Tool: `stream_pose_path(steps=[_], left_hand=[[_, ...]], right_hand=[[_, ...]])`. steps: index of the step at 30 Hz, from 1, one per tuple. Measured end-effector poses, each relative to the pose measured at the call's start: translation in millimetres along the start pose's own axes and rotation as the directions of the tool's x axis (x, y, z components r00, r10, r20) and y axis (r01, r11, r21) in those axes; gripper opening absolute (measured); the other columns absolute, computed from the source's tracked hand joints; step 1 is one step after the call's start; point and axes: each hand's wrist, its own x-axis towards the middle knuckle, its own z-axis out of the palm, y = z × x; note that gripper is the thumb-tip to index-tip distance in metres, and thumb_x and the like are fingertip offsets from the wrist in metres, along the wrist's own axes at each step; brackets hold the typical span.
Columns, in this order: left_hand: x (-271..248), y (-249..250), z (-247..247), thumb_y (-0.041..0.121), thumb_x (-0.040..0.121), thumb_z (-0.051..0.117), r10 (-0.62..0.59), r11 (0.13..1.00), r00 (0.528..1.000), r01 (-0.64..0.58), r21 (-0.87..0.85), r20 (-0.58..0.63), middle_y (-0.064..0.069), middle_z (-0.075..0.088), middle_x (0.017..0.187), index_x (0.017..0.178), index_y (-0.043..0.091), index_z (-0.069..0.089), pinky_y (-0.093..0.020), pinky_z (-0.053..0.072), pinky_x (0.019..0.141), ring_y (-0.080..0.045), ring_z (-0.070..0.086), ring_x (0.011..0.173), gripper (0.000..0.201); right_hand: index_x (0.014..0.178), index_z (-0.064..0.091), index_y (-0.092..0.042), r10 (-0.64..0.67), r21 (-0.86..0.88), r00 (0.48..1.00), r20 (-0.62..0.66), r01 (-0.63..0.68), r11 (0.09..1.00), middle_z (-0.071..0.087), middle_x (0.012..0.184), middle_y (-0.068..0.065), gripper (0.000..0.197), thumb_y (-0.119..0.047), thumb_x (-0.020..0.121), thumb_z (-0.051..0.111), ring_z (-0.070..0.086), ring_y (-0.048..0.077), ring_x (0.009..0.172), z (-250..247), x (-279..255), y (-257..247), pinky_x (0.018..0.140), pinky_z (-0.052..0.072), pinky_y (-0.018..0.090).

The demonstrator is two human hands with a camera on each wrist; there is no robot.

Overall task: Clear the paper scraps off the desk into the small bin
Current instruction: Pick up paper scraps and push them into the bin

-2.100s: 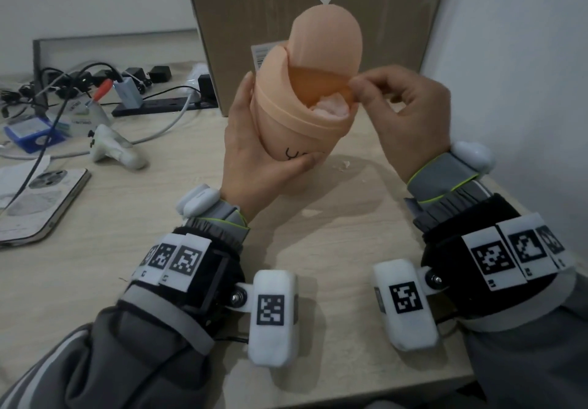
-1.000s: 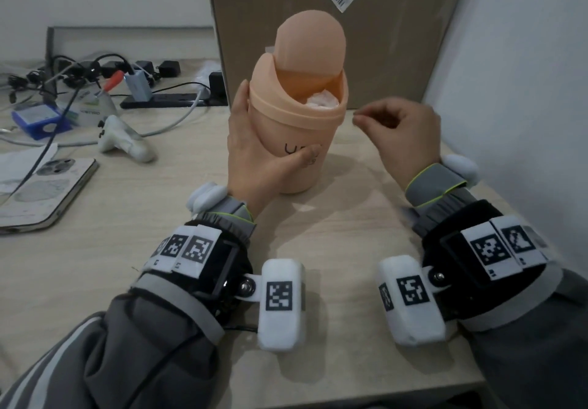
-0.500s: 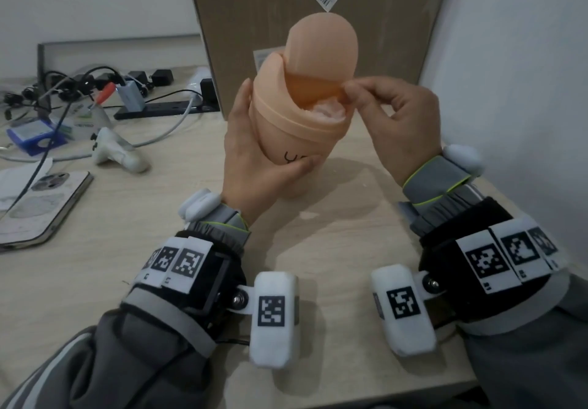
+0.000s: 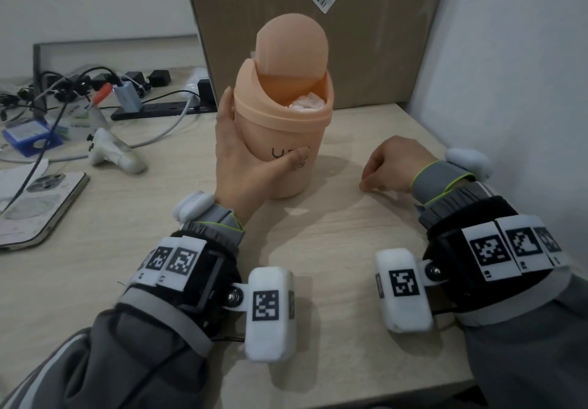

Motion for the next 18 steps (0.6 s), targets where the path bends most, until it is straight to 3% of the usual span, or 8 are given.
stream_pose_path(steps=[5, 11, 14, 16, 18], left_hand=[[-0.1, -0.2, 0.6, 0.051, 0.055, 0.094, 0.006, 1.0, 1.0, -0.006, 0.002, 0.0, 0.001, 0.04, 0.157, 0.159, 0.03, 0.012, -0.049, 0.04, 0.119, -0.019, 0.044, 0.145, 0.133], [-0.3, -0.4, 0.8, 0.051, 0.056, 0.094, 0.009, 1.0, 1.0, -0.009, -0.003, 0.003, 0.0, 0.041, 0.157, 0.159, 0.028, 0.014, -0.049, 0.041, 0.119, -0.02, 0.045, 0.145, 0.133], [0.2, -1.0, 0.6, 0.052, 0.056, 0.094, 0.013, 1.0, 1.0, -0.013, 0.003, -0.005, 0.001, 0.04, 0.157, 0.158, 0.03, 0.014, -0.049, 0.041, 0.119, -0.019, 0.044, 0.146, 0.131], [0.5, -2.0, 0.4, 0.052, 0.056, 0.094, 0.01, 1.0, 1.0, -0.01, 0.004, -0.009, 0.002, 0.04, 0.158, 0.158, 0.032, 0.014, -0.048, 0.041, 0.119, -0.018, 0.044, 0.146, 0.131], [0.7, -3.2, 1.2, 0.053, 0.056, 0.094, 0.007, 1.0, 1.0, -0.007, 0.008, -0.013, 0.002, 0.04, 0.158, 0.158, 0.034, 0.013, -0.048, 0.041, 0.119, -0.018, 0.044, 0.146, 0.131]], right_hand=[[0.081, 0.075, -0.013, -0.026, -0.011, 1.0, 0.006, 0.026, 1.0, 0.068, 0.079, 0.005, 0.009, -0.018, 0.074, 0.076, 0.064, 0.022, 0.083, 1.8, 1.1, -1.2, 0.071, 0.046, 0.026], [0.085, 0.072, -0.005, -0.062, 0.002, 0.996, -0.064, 0.062, 0.998, 0.069, 0.093, 0.011, 0.013, -0.016, 0.082, 0.065, 0.061, 0.026, 0.089, 12.2, 7.8, 3.0, 0.072, 0.042, 0.026], [0.079, 0.067, -0.008, -0.041, 0.208, 0.979, -0.201, 0.083, 0.975, 0.07, 0.084, 0.007, 0.007, -0.012, 0.081, 0.062, 0.064, 0.024, 0.086, 13.7, 10.8, 3.1, 0.074, 0.048, 0.028], [0.07, 0.061, -0.009, 0.006, 0.457, 0.977, -0.213, 0.094, 0.884, 0.072, 0.076, 0.009, 0.01, -0.004, 0.078, 0.063, 0.07, 0.025, 0.078, 15.4, 9.6, 1.2, 0.077, 0.057, 0.036], [0.065, 0.057, -0.009, 0.017, 0.601, 0.981, -0.193, 0.104, 0.792, 0.071, 0.073, 0.015, 0.018, 0.003, 0.078, 0.063, 0.07, 0.026, 0.071, 17.8, 8.8, 0.4, 0.074, 0.06, 0.039]])
